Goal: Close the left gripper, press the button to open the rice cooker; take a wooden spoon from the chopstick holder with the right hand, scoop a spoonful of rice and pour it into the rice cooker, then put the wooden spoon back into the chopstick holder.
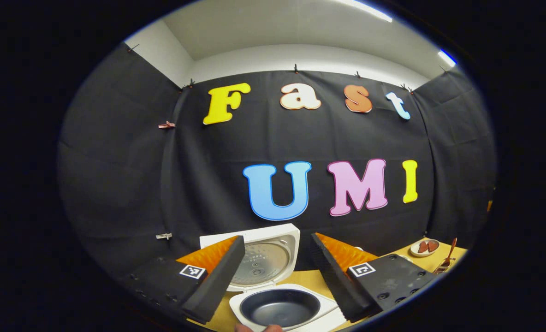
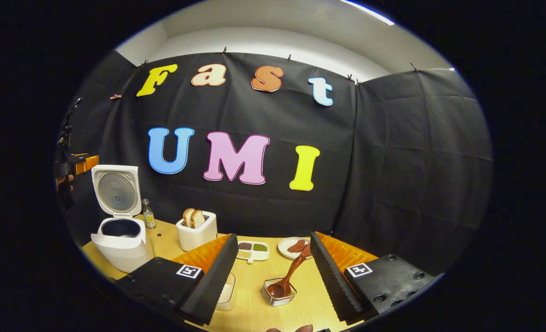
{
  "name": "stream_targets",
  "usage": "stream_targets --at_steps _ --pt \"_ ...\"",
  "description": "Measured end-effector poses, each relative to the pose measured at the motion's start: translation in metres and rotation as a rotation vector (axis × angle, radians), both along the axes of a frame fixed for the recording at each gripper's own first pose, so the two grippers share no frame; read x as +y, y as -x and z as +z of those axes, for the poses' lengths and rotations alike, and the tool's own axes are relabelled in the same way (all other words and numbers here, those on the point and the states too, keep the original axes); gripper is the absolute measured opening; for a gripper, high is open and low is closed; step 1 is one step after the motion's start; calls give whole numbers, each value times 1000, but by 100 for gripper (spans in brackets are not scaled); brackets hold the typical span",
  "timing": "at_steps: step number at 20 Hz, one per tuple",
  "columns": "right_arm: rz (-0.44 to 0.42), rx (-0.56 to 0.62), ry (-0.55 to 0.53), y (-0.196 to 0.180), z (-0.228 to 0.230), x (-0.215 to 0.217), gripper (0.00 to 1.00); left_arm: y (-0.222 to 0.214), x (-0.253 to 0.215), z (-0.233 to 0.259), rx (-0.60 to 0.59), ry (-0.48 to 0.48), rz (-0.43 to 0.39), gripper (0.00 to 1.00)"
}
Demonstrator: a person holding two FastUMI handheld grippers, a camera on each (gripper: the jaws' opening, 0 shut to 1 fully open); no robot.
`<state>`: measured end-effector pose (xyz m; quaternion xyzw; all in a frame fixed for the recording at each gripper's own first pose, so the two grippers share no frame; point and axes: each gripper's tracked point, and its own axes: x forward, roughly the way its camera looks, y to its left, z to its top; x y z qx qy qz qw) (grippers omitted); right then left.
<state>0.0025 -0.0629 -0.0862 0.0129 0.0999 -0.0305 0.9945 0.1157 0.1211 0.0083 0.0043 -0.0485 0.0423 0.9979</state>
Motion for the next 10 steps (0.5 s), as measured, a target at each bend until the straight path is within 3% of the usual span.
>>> stream_targets --at_steps 4,10 --pt "22 60 -51 -11 -41 -29 98 15 -39 -9 31 43 -22 98" --pt "120 191 -165 -50 -118 -45 98 38 -75 -9 46 2 25 98"
